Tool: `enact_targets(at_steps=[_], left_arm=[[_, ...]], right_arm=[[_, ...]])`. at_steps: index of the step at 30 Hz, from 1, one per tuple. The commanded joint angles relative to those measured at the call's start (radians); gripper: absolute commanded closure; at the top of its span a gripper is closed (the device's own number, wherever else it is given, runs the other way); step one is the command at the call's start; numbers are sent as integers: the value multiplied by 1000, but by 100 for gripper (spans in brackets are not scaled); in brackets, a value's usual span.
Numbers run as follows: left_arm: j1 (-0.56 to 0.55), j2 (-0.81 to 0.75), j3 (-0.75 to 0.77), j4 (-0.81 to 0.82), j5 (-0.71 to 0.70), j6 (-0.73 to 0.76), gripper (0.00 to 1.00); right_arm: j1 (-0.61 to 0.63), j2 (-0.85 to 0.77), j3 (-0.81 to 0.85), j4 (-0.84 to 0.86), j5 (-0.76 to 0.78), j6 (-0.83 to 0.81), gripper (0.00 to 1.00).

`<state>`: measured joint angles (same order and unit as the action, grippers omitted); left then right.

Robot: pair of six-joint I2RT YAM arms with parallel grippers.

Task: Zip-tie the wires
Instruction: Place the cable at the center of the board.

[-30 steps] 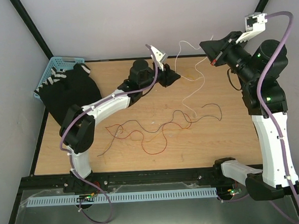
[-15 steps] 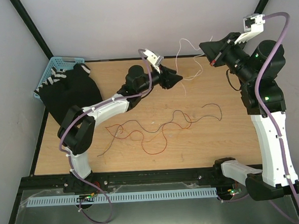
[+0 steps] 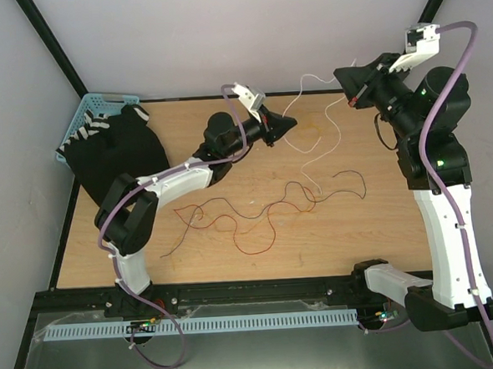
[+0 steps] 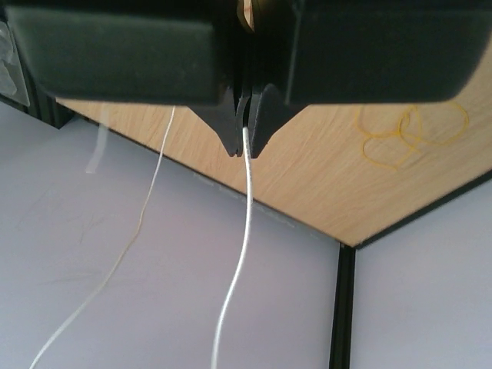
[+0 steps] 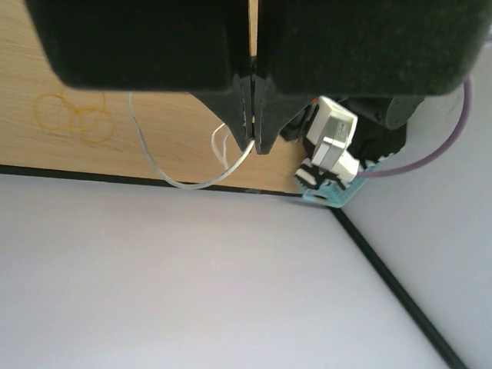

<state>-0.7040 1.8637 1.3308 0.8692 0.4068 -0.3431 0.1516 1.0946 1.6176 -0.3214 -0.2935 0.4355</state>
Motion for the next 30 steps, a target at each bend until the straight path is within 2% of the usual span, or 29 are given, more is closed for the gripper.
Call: enact_targets(at_steps=[1, 4, 8, 11, 14, 18, 22, 26, 30], left_arm=[[4, -56, -86, 23, -4, 17, 100], [20, -124, -160, -43, 8, 36, 100], [37, -254, -216, -274, 38, 97, 100], [47, -323, -239, -416, 99, 74, 100], [42, -351, -239, -486, 172, 38, 100], [38, -379, -236, -563, 221, -9, 100], [41, -455, -266, -732, 191, 15, 100], [58, -523, -332, -900, 174, 24, 100], [79, -546, -383, -1051, 157, 26, 100]], right_arm=[[2, -16, 5, -33, 140, -79, 100], [2, -5, 5, -97, 204, -143, 100], [1, 3, -13, -217, 350, -231, 100], [2, -21, -31, -281, 477, -257, 100], [2, -55, -48, -317, 539, -270, 100], [3, -68, -98, -366, 480, -268, 100], [7, -88, -270, -359, 361, -244, 100], [41, -153, -581, -202, 233, -146, 100], [160, -161, -829, -31, 225, -36, 100]])
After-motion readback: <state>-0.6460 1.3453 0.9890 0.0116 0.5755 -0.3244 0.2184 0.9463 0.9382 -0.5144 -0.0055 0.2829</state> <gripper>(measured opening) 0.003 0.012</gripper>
